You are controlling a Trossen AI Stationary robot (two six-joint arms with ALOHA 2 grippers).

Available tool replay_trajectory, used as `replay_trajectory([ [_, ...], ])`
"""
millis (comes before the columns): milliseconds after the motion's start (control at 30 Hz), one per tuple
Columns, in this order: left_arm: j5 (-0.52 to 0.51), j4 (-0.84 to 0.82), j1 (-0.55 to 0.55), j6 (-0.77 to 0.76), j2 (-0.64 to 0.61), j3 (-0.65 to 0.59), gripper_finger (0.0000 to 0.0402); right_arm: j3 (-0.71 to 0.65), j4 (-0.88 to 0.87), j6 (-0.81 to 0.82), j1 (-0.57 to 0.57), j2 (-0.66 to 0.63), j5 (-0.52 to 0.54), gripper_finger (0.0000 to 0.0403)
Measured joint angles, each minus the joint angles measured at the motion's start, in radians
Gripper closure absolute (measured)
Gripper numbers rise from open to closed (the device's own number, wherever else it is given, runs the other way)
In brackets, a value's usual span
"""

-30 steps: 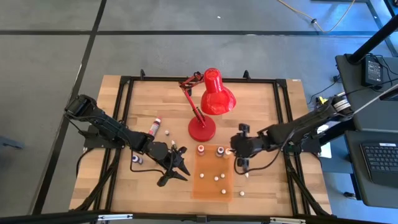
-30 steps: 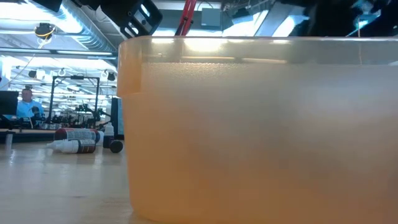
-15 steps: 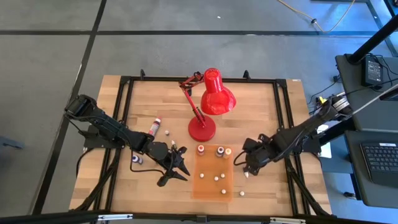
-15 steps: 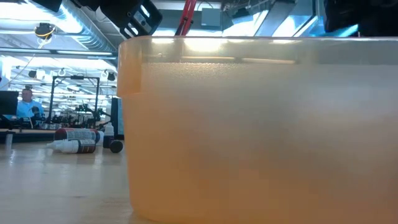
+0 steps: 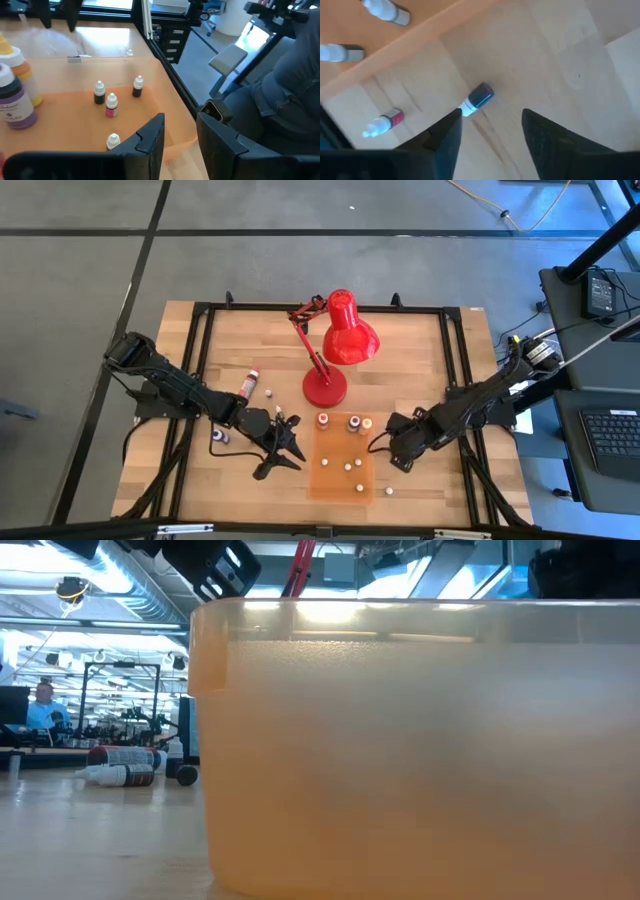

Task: Pick & Place food coloring
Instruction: Put the right small red food coloring bottle into the orange bin

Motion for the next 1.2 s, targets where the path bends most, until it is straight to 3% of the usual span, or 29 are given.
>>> replay_trajectory([
  [167, -0.052, 0.0, 0.0, 0.0, 0.0, 0.0, 0.0292, 0.0, 0.014, -0.001, 0.0, 0.056, -0.001, 0.0145],
  [367, -0.099, -0.003, 0.0, 0.0, 0.0, 0.0, 0.0294, 0.0, 0.057, 0.079, 0.0, 0.133, -0.046, 0.0133],
  [500, -0.115, -0.003, 0.0, 0.0, 0.0, 0.0, 0.0292, 0.0, 0.058, 0.111, 0.0, 0.175, -0.11, 0.0136],
  [867, -0.124, -0.003, 0.0, 0.0, 0.0, 0.0, 0.0294, -0.001, 0.074, 0.023, 0.007, 0.211, -0.143, 0.0168],
  [1200, -0.125, -0.003, 0.0, 0.062, 0.0, 0.0, 0.0292, -0.001, 0.052, 0.05, 0.101, 0.211, -0.071, 0.0186],
])
